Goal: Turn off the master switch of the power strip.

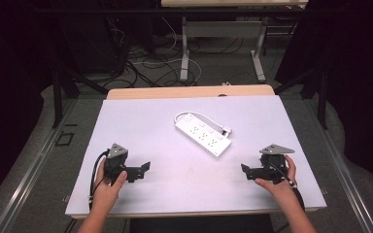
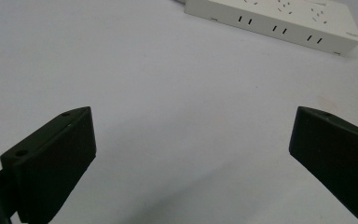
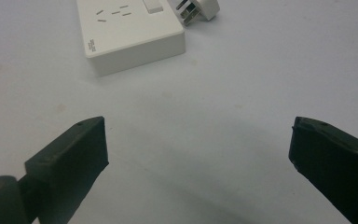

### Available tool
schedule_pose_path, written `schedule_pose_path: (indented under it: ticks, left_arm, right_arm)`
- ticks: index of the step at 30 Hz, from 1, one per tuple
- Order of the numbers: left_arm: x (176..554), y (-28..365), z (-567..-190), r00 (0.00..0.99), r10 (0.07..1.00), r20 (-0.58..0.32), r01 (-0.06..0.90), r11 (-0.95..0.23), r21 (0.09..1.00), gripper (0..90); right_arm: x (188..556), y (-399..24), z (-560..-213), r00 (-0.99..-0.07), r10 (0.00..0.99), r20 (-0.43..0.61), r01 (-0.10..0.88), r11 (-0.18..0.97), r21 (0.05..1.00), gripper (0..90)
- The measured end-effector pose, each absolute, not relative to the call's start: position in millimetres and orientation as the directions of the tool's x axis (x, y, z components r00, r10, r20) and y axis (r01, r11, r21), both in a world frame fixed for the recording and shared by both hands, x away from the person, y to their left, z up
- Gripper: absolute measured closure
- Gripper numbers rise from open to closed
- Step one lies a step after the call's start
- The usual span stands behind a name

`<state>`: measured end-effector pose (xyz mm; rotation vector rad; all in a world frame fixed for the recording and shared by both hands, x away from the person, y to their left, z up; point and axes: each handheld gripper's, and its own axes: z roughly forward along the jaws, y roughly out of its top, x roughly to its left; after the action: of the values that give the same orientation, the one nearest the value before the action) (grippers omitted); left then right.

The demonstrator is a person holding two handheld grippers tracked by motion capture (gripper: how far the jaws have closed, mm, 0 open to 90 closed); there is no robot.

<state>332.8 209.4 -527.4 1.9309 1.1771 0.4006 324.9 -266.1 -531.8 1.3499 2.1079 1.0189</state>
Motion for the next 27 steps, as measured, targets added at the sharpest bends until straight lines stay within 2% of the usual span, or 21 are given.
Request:
schedule_pose_path:
  ticks: [27]
  left_arm:
    - [333.2, 212.8, -526.8, 0.512, 0.847, -0.143, 0.592, -0.228, 0.773, 0.8]
  right_arm:
    - [342.3, -233.5, -513.9, -0.524, 0.851, 0.023, 0.581, 0.337, 0.741, 6.9]
